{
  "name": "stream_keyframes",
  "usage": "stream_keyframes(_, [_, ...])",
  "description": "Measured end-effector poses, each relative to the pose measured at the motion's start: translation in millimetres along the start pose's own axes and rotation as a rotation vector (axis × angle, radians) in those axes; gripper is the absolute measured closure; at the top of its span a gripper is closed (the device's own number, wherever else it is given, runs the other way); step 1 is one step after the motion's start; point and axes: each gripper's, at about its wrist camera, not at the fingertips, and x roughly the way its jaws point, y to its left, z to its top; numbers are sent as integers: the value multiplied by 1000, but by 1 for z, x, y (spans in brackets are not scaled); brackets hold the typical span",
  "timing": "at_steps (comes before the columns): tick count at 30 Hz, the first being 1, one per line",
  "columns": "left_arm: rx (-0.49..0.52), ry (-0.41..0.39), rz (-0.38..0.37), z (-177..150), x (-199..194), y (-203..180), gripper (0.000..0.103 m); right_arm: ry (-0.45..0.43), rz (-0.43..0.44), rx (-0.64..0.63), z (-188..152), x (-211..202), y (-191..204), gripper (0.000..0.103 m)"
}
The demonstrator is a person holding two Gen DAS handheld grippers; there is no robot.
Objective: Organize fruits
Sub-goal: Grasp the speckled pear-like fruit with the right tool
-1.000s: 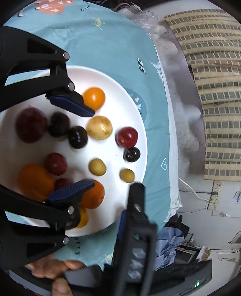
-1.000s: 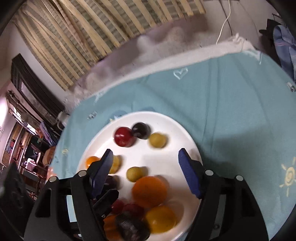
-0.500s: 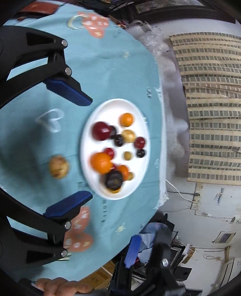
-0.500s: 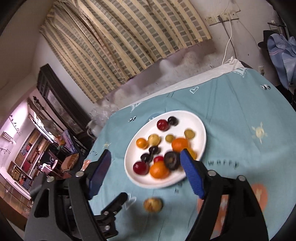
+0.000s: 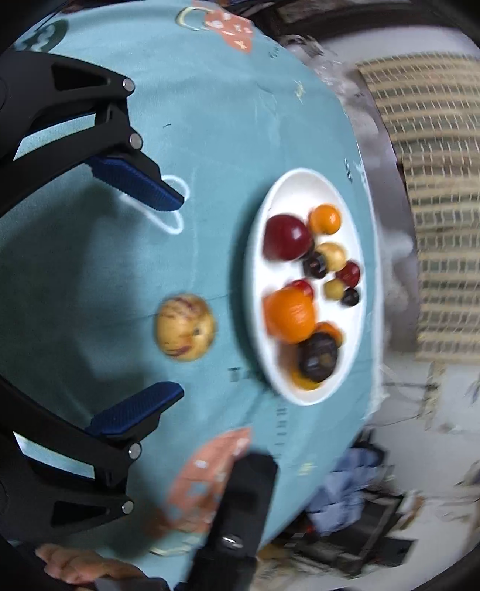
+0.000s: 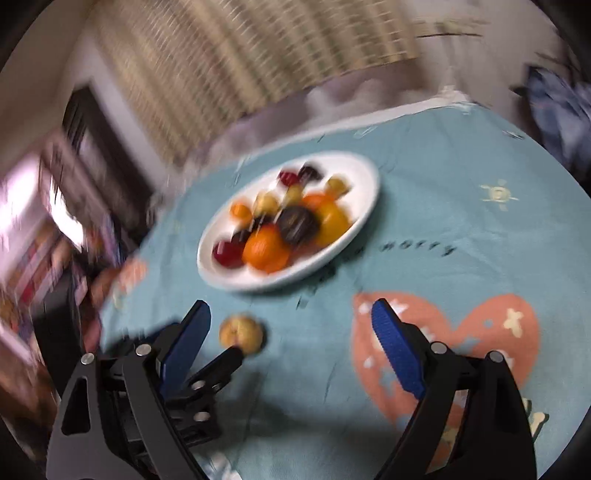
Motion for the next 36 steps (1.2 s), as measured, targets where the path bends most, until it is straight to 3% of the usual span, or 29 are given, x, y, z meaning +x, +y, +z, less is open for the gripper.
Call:
stream_keyframes(3, [2, -2, -46, 0, 0, 1, 7, 87, 117, 77, -1, 18, 0, 19])
stream_keyframes(8, [-39, 13, -151, 0, 5, 11, 9, 155, 158, 160, 0, 36, -12, 32])
stream_keyframes(13, [54, -29, -102, 2, -1, -7, 9, 150, 101, 122, 4, 33, -14, 41])
stream_keyframes(18, [89, 1, -126, 7, 9, -16, 24, 217, 148, 120, 9, 52, -5, 52])
stream_keyframes(23, [60, 39, -164, 11, 17, -11, 38, 254, 164, 147, 8, 69, -8, 53])
stream_keyframes(36, [99, 46, -72, 10, 21, -19, 53, 226, 179, 150, 6, 69, -7, 55])
